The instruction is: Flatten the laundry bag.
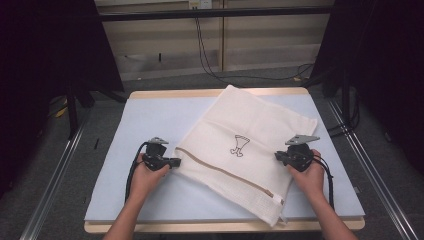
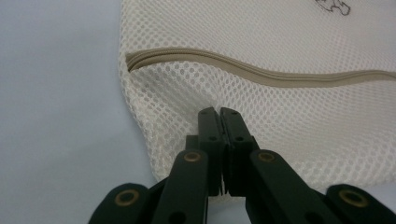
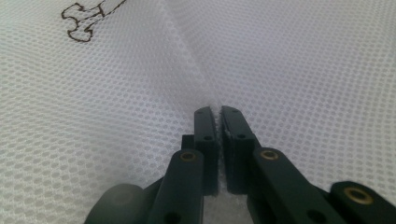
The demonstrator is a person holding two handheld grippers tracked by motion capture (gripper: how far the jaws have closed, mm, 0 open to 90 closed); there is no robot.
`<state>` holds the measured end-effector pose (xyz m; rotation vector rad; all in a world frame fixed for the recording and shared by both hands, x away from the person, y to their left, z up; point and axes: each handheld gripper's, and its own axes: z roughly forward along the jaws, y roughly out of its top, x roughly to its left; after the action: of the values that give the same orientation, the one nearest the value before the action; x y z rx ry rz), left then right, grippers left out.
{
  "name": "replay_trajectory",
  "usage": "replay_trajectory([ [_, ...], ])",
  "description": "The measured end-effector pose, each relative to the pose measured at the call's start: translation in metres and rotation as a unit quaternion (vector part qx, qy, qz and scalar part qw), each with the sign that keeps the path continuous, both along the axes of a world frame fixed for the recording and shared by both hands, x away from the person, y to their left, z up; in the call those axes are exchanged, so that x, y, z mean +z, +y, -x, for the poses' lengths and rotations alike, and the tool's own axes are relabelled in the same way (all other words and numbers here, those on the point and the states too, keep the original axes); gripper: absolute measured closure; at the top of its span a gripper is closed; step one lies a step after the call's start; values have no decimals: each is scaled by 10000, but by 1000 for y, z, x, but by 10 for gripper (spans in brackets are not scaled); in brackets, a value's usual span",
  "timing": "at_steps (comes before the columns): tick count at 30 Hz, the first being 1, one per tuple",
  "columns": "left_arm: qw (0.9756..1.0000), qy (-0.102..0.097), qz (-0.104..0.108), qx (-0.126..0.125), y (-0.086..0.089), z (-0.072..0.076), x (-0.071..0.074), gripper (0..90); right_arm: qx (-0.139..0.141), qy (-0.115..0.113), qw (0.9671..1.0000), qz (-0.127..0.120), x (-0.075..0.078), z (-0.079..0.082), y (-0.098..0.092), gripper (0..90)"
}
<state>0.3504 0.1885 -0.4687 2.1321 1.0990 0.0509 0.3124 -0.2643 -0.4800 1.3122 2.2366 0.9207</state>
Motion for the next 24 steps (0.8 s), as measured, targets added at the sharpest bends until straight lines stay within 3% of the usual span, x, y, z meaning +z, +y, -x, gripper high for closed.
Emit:
replay_trajectory([
  [4, 9999, 104, 112, -29, 6, 10, -1, 884, 0, 2, 10000, 30, 1, -10, 5, 860],
  [14, 9999, 124, 0, -90, 8, 36, -1, 882, 163, -89, 9997, 150, 0, -35, 19, 858],
  [18, 9998, 165, 116, -66, 9, 41, 0, 876, 149, -143, 9997, 158, -1, -40, 21, 850],
  [20, 9998, 173, 106, -79, 10, 40, 3, 838, 133, -146, 9997, 114, -1, -40, 20, 839],
  [21, 9999, 64, 107, -73, 11, 39, 4, 795, 68, -150, 9998, 109, 0, -38, 21, 829],
  [24, 9990, -42, 441, 74, 14, 32, 11, 704, -35, -232, 9997, -8, 2, -35, 20, 786],
])
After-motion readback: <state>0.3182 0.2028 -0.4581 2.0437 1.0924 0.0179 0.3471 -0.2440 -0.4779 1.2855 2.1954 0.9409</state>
